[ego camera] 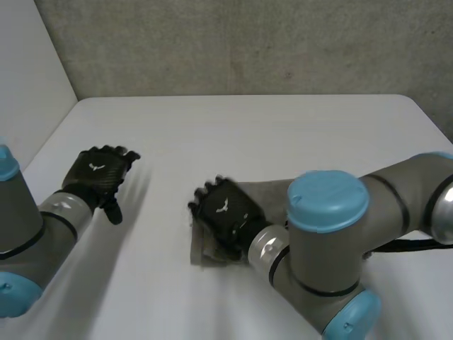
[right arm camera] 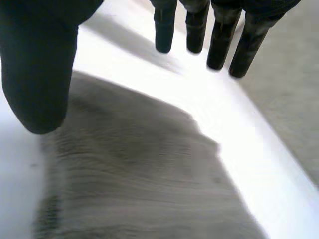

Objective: Fold the towel.

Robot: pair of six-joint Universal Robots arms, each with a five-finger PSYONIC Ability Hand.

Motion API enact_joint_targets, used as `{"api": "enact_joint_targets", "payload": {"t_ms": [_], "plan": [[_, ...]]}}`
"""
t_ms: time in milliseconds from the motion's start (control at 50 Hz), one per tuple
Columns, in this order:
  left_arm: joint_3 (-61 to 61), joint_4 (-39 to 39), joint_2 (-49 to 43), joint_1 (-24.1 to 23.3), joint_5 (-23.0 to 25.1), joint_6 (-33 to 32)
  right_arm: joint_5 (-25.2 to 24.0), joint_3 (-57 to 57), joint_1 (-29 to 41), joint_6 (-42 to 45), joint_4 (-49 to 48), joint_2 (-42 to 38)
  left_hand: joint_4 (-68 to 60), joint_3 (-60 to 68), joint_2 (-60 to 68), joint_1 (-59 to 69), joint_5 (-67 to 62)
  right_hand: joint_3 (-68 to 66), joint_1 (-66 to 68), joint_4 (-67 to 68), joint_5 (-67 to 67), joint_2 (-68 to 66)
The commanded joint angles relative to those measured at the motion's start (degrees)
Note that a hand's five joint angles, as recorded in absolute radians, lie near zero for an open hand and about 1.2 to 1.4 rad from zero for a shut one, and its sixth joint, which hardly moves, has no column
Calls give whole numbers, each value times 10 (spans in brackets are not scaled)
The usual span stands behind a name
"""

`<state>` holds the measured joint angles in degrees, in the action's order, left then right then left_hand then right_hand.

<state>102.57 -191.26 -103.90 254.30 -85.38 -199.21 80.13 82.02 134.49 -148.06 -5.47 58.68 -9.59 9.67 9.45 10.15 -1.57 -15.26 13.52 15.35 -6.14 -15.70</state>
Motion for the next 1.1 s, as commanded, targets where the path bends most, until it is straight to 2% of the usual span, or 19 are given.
{"api": "enact_joint_targets", "payload": {"t_ms": [20, 160, 260, 320, 360, 480, 540, 580, 600, 620, 640, 660, 820, 860, 920, 960, 980, 1080, 1100], "plan": [[-53, -30, -10, -75, -3, 11, 26, 31, -77, -72, 8, 86, -4, 3, 6, -1, 16, 53, -35, -53, 61, 57], [-121, -53, -57, -149, -7, 61, -13, 147, -203, -109, 20, 192, -6, 5, 8, 1, 14, 53, -35, -53, 61, 57], [-163, -52, -104, -182, -8, 100, -94, 265, -333, -98, 13, 238, -10, 9, 11, 4, 10, 53, -35, -53, 61, 57], [-175, -51, -127, -194, -8, 107, -114, 286, -363, -91, 11, 239, -10, 9, 11, 4, 10, 53, -35, -53, 61, 57], [-176, -51, -140, -203, -8, 107, -149, 323, -424, -69, 1, 238, -10, 9, 11, 4, 10, 7, 11, -8, 15, 11], [-170, -49, -145, -208, -20, 107, -179, 350, -461, -30, -18, 208, -10, 9, 11, 4, 10, -108, 125, 107, -99, -104], [-164, -47, -141, -208, -34, 109, -180, 349, -464, -9, -25, 167, -10, 9, 11, 4, 10, -192, 210, 191, -183, -188], [-159, -46, -139, -206, -41, 109, -180, 342, -469, 1, -26, 139, -10, 9, 11, 4, 10, -343, 360, 342, -334, -338], [-151, -46, -136, -204, -46, 109, -180, 342, -469, 1, -26, 139, -8, 7, 9, 2, 12, -344, 361, 343, -335, -339], [-142, -46, -131, -203, -50, 109, -181, 336, -470, 0, -28, 131, -8, 7, 9, 2, 12, -490, 507, 489, -481, -486], [-142, -46, -131, -203, -50, 109, -181, 336, -470, 0, -28, 131, -8, 7, 9, 2, 12, -492, 509, 491, -483, -487], [-133, -46, -120, -202, -52, 109, -181, 331, -470, -6, -33, 130, -8, 7, 9, 2, 12, -646, 663, 645, -637, -641], [-66, -46, -54, -178, -56, 109, -176, 279, -442, -76, -61, 146, -6, 5, 8, 1, 14, -647, 665, 647, -639, -643], [-54, -46, -40, -175, -56, 109, -174, 232, -381, -136, -60, 167, -5, 4, 6, -1, 15, -647, 665, 647, -639, -643], [-29, -46, -18, -165, -56, 109, -174, 210, -354, -161, -60, 171, -4, 3, 6, -1, 16, -647, 665, 647, -639, -643], [-10, -45, 6, -150, -56, 109, -171, 173, -297, -191, -61, 163, -4, 3, 6, -1, 16, -647, 665, 647, -639, -643], [-10, -45, 6, -150, -56, 109, -171, 173, -296, -191, -61, 163, -4, 3, 6, -1, 16, -647, 665, 647, -639, -643], [15, -43, 51, -116, -55, 110, -130, 72, -133, -193, -41, 86, -4, 3, 6, -1, 16, -647, 665, 647, -639, -643], [15, -43, 51, -116, -55, 110, -130, 72, -133, -193, -41, 86, -4, 3, 6, -1, 16, -647, 665, 647, -639, -643]]}}
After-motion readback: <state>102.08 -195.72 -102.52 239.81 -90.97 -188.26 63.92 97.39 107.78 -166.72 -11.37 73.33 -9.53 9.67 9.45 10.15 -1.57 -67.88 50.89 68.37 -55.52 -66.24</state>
